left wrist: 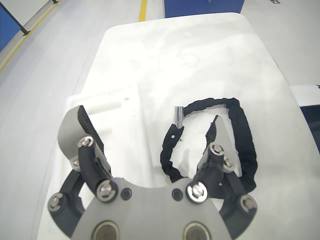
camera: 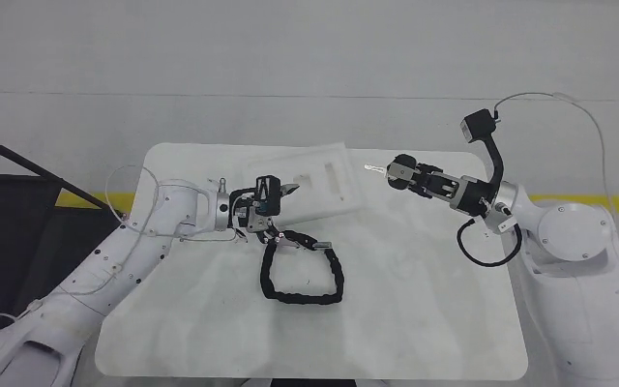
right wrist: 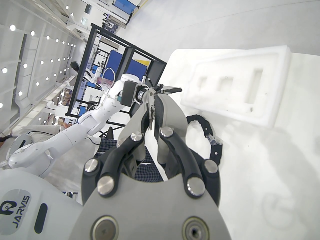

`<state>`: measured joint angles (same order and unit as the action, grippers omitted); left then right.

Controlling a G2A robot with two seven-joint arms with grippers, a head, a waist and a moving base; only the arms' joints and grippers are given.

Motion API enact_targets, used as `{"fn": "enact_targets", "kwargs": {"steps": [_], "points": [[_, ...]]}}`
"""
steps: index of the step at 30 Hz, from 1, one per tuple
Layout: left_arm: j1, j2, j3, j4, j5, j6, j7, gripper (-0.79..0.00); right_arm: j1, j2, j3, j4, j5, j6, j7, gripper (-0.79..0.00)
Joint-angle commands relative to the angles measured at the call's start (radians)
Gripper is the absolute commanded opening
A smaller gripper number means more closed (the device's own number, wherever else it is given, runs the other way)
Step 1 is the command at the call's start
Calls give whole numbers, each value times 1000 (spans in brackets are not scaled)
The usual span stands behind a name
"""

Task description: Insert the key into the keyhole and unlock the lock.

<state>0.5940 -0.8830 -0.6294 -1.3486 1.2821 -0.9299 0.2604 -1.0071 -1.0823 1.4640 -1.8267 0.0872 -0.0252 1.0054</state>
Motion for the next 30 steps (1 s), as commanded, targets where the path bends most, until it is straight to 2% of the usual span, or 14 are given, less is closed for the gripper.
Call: {"fn": "enact_targets", "kwargs": {"steps": [1, 4, 13, 20, 25, 30], "points": [[-13, -20, 34, 21, 40, -18, 35, 0, 0, 0, 0, 0, 0, 0, 0, -785], [-23, -44, 78, 64, 119, -28, 81, 0, 0, 0, 0, 0, 0, 0, 0, -785], [-40, -116, 165, 197, 224, 3, 184, 0, 0, 0, 0, 0, 0, 0, 0, -785], [-73, -169, 215, 265, 275, -34, 247, 0, 0, 0, 0, 0, 0, 0, 0, -785], [-84, -194, 229, 315, 288, -48, 276, 0, 0, 0, 0, 0, 0, 0, 0, -785], [-85, -196, 229, 318, 289, -47, 277, 0, 0, 0, 0, 0, 0, 0, 0, -785]]}}
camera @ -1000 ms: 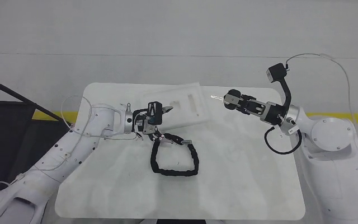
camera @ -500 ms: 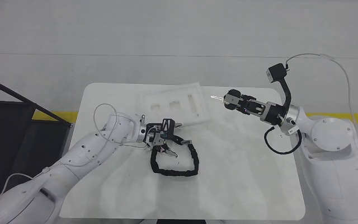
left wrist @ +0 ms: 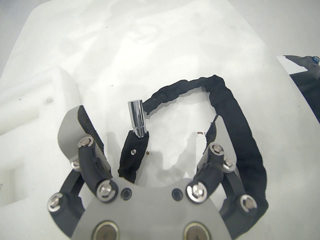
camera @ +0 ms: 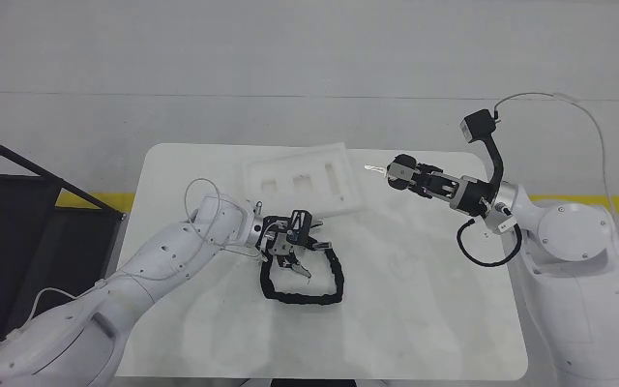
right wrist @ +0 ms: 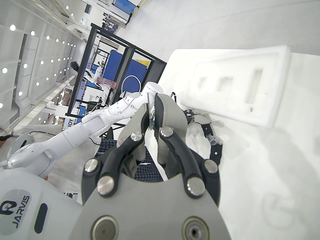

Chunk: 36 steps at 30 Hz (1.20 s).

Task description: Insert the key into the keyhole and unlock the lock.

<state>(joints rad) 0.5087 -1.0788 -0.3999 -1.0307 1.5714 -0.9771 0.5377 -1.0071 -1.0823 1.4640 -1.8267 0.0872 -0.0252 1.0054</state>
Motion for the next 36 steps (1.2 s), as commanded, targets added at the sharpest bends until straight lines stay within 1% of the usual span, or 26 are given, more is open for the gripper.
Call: {"fn": "enact_targets", "kwargs": {"steps": [1, 9, 10, 15, 19, 26, 30, 32, 36], "points": [[0, 0, 0, 0, 0, 0, 0, 0, 0, 0, 0, 0, 0, 0, 0, -785], [3, 0, -1, -1, -2, 5, -3, 0, 0, 0, 0, 0, 0, 0, 0, -785], [13, 0, -5, -7, -7, 18, -15, 0, 0, 0, 0, 0, 0, 0, 0, -785], [22, 1, -22, -32, -10, 16, -64, 0, 0, 0, 0, 0, 0, 0, 0, -785], [21, -4, -28, -45, -3, 4, -84, 0, 0, 0, 0, 0, 0, 0, 0, -785], [21, -17, -38, -36, 3, 15, -100, 0, 0, 0, 0, 0, 0, 0, 0, -785], [22, -23, -40, -29, 15, 28, -106, -43, 0, 0, 0, 0, 0, 0, 0, -785], [21, -27, -41, -25, 21, 32, -110, -105, 0, 0, 0, 0, 0, 0, 0, -785], [23, -34, -43, -11, 31, 35, -108, -157, 0, 0, 0, 0, 0, 0, 0, -785]]}}
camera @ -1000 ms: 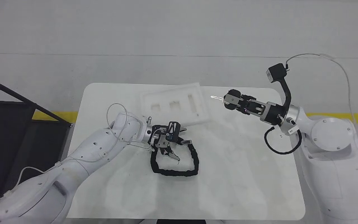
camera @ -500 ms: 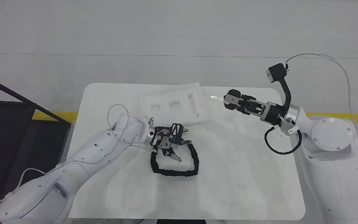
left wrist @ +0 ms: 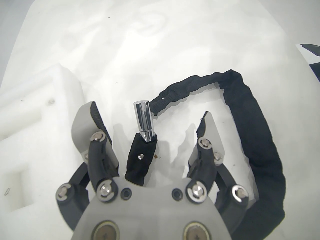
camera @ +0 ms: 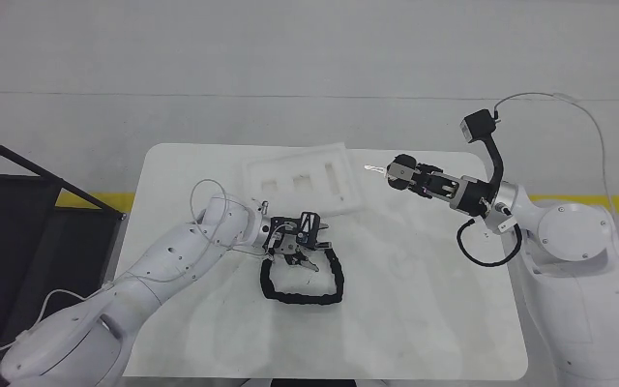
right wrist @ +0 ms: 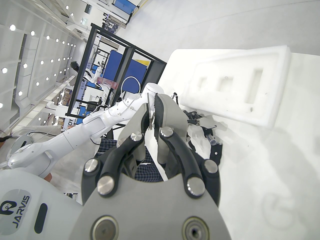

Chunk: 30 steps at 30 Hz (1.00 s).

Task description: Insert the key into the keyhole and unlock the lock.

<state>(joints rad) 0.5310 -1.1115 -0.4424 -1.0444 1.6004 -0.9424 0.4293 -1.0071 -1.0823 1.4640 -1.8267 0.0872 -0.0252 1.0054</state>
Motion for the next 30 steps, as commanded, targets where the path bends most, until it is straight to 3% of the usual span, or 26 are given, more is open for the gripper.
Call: {"fn": "enact_targets", "kwargs": {"steps": [1, 9, 14, 16, 19, 21, 30], "points": [[1, -3, -1, 7, 5, 1, 0, -172, 0, 0, 0, 0, 0, 0, 0, -785], [5, -13, -6, 25, 23, 4, -20, -160, 0, 0, 0, 0, 0, 0, 0, -785], [10, -19, -15, 36, 15, -1, -32, -240, 0, 0, 0, 0, 0, 0, 0, -785], [11, -20, -19, 41, 11, -5, -40, -320, 0, 0, 0, 0, 0, 0, 0, -785], [12, -23, -27, 49, 5, -4, -54, -339, 0, 0, 0, 0, 0, 0, 0, -785], [13, -26, -32, 56, -3, -3, -65, -391, 0, 0, 0, 0, 0, 0, 0, -785], [13, -45, -44, 71, -41, -19, -129, -416, 0, 0, 0, 0, 0, 0, 0, -785]]}}
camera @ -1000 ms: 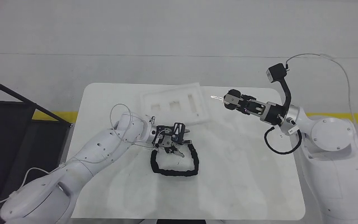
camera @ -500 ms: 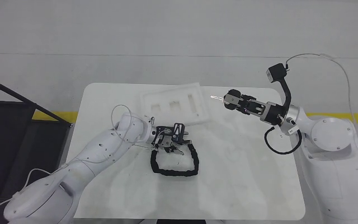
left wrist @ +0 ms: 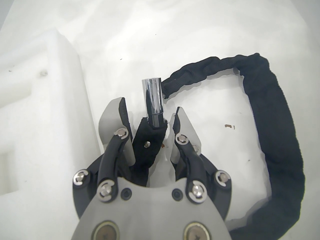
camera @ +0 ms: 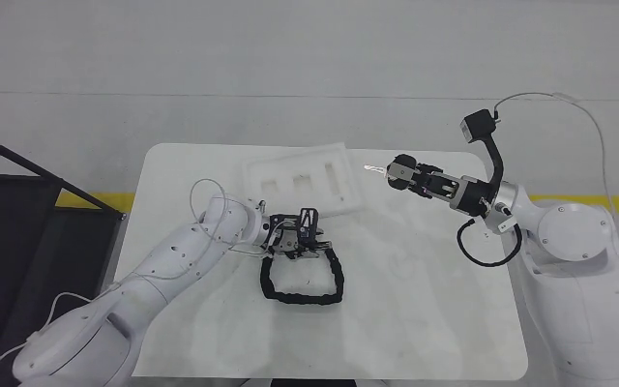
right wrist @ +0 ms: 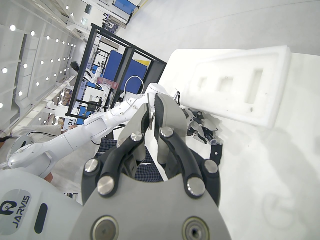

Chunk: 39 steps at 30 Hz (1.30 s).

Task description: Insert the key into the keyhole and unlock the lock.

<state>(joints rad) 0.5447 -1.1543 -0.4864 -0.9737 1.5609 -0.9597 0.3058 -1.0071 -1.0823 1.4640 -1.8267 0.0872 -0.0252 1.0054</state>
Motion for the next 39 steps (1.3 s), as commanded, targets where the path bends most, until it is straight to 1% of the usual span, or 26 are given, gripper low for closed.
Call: {"fn": "enact_targets", "kwargs": {"steps": [1, 4, 6, 8, 10, 11, 12, 19, 22, 25, 31, 36, 39], "points": [[-1, -5, 0, 1, -5, -4, -13, -419, 0, 0, 0, 0, 0, 0, 0, -785], [-4, -13, 0, 4, -12, -8, -33, -443, 0, 0, 0, 0, 0, 0, 0, -785], [-6, -17, 0, 8, -15, -13, -43, -486, 0, 0, 0, 0, 0, 0, 0, -785], [-6, -21, -2, 13, -22, -17, -52, -566, 0, 0, 0, 0, 0, 0, 0, -785], [-7, -25, -5, 18, -29, -20, -62, -708, 0, 0, 0, 0, 0, 0, 0, -785], [-8, -27, -6, 20, -34, -23, -68, -754, 0, 0, 0, 0, 0, 0, 0, -785], [-8, -30, -8, 23, -40, -25, -75, -782, 0, 0, 0, 0, 0, 0, 0, -785], [-9, -43, -25, 32, -99, -50, -101, -785, 0, 0, 0, 0, 0, 0, 0, -785], [-3, -42, -28, 13, -110, -53, -70, -785, 0, 0, 0, 0, 0, 0, 0, -785], [2, -34, -26, -7, -124, -53, -15, -785, 0, 0, 0, 0, 0, 0, 0, -785], [2, -1, -6, -69, -173, -53, 120, -785, 0, 0, 0, 0, 0, 0, 0, -785], [-5, 39, 10, -136, -215, -53, 228, -785, -8, 1, 0, -12, -14, -3, -9, -785], [-5, 65, 14, -177, -238, -53, 301, -785, -12, 11, 22, -52, -56, 8, 35, -785]]}}
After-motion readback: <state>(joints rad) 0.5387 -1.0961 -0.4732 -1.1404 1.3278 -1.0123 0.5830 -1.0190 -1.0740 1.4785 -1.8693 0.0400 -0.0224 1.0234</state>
